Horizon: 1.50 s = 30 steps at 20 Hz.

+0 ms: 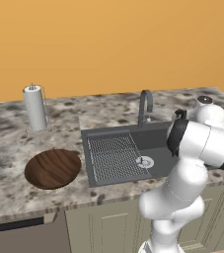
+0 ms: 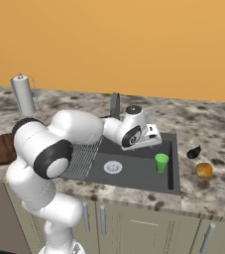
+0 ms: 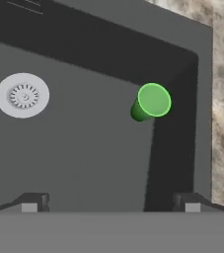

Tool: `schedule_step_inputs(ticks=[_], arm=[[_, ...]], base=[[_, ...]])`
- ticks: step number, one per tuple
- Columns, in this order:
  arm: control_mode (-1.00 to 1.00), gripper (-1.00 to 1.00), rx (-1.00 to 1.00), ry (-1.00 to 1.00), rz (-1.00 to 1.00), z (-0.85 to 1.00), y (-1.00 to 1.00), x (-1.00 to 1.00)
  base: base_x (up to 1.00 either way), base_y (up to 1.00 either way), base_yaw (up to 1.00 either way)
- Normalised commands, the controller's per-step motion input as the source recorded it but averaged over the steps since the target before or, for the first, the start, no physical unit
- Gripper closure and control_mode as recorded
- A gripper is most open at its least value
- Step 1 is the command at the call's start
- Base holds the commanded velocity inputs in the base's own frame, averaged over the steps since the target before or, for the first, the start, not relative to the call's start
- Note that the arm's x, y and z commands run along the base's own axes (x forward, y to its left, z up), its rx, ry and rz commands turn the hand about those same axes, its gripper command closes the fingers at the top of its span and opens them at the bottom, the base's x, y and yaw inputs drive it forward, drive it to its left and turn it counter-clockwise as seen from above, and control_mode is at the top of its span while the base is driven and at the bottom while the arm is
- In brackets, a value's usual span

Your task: Remove the eggplant and potato from the sink. Then move the bowl and cup from the counter to the sink for washing.

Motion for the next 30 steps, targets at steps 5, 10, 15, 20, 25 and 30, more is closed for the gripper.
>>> schedule_step_inputs(ticks=[5, 10, 15, 20, 25, 30], arm=[[-1.00, -1.00, 0.16, 0.00, -0.14, 0.34, 0.22, -0.29], [-1.00, -1.00, 0.16, 0.03, -0.10, 0.27, 0.25, -0.32], [-1.00, -1.00, 0.07, 0.07, -0.10, 0.24, 0.27, -0.35], [-1.00, -1.00, 0.02, 0.06, -0.09, 0.25, 0.34, -0.33], [-1.00, -1.00, 0.00, 0.00, -0.10, 0.20, 0.44, -0.28], [-1.00, -1.00, 0.00, 0.00, -0.09, 0.10, 0.42, -0.25]], base=[[0.00, 0.00, 0.00], [0.00, 0.00, 0.00], [0.00, 0.00, 0.00], [0.00, 0.00, 0.00], [0.00, 0.00, 0.00], [0.00, 0.00, 0.00]])
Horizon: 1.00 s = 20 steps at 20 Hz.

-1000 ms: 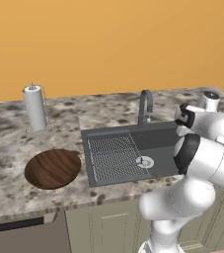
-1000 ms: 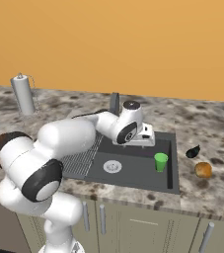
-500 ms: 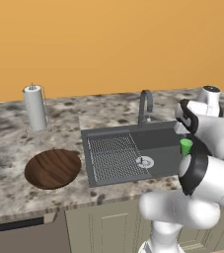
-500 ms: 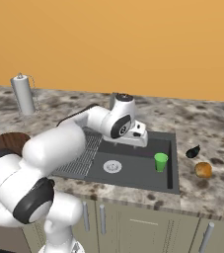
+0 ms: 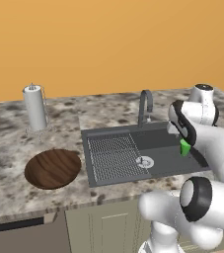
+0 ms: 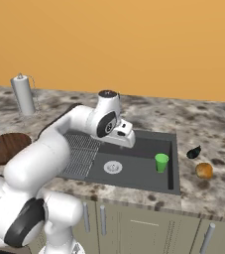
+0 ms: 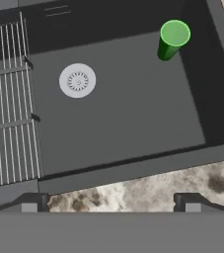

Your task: Remove the eggplant and potato from the sink. Then move the bowl and cup from the counter to the sink for washing.

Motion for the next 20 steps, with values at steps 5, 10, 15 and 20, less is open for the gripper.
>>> schedule_step_inputs(ticks=[5, 10, 15, 20], arm=[[-1.00, -1.00, 0.04, 0.00, -0.09, 0.08, 0.44, -0.18], [-1.00, -1.00, 0.05, 0.00, -0.08, 0.02, 0.42, -0.15], [-1.00, -1.00, 0.08, 0.00, -0.05, 0.03, 0.41, -0.08], [-1.00, -1.00, 0.09, 0.00, 0.00, 0.03, 0.42, -0.03]], base=[[0.00, 0.00, 0.00], [0.00, 0.00, 0.00], [0.00, 0.00, 0.00], [0.00, 0.00, 0.00]])
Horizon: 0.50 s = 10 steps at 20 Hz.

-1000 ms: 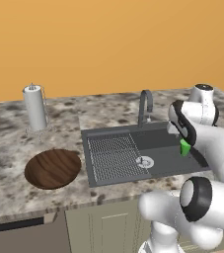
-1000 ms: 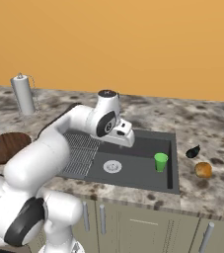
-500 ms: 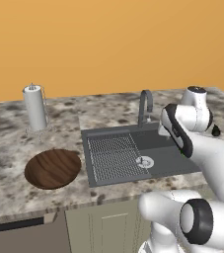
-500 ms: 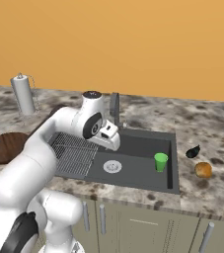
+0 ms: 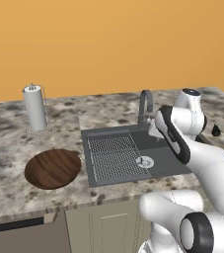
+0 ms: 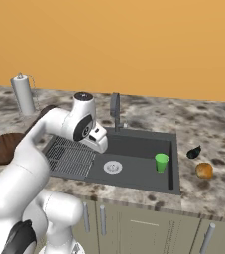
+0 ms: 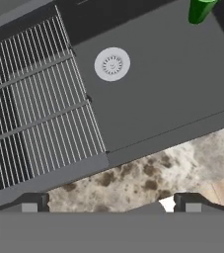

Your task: Remove the eggplant and potato from the sink. Then move the bowl and cup from the counter to the sink for washing.

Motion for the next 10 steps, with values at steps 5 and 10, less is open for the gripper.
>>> schedule_step_inputs(ticks=[5, 10], arm=[[-1.00, -1.00, 0.10, 0.00, 0.00, 0.04, 0.39, -0.01], [-1.00, -1.00, 0.06, 0.03, 0.00, 0.04, 0.42, -0.01]], base=[[0.00, 0.00, 0.00], [0.00, 0.00, 0.00]])
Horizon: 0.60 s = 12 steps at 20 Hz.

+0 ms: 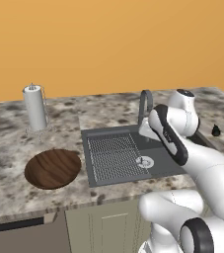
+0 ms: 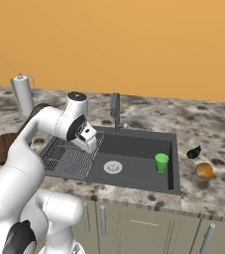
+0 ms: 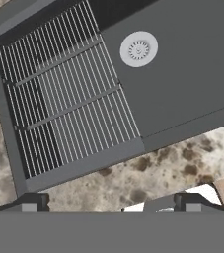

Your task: Remove the eggplant and potato from the sink. Then move the bowl and cup from the counter to the sink for washing.

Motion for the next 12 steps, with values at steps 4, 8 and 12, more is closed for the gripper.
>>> schedule_step_inputs(ticks=[4, 8, 12], arm=[[-1.00, -1.00, 0.06, 0.06, 0.00, 0.04, 0.38, -0.04], [-1.00, -1.00, 0.04, 0.06, 0.01, 0.06, 0.34, -0.06], [-1.00, -1.00, 0.02, 0.05, 0.00, 0.03, 0.39, -0.06]], base=[[0.00, 0.00, 0.00], [0.00, 0.00, 0.00], [0.00, 0.00, 0.00]])
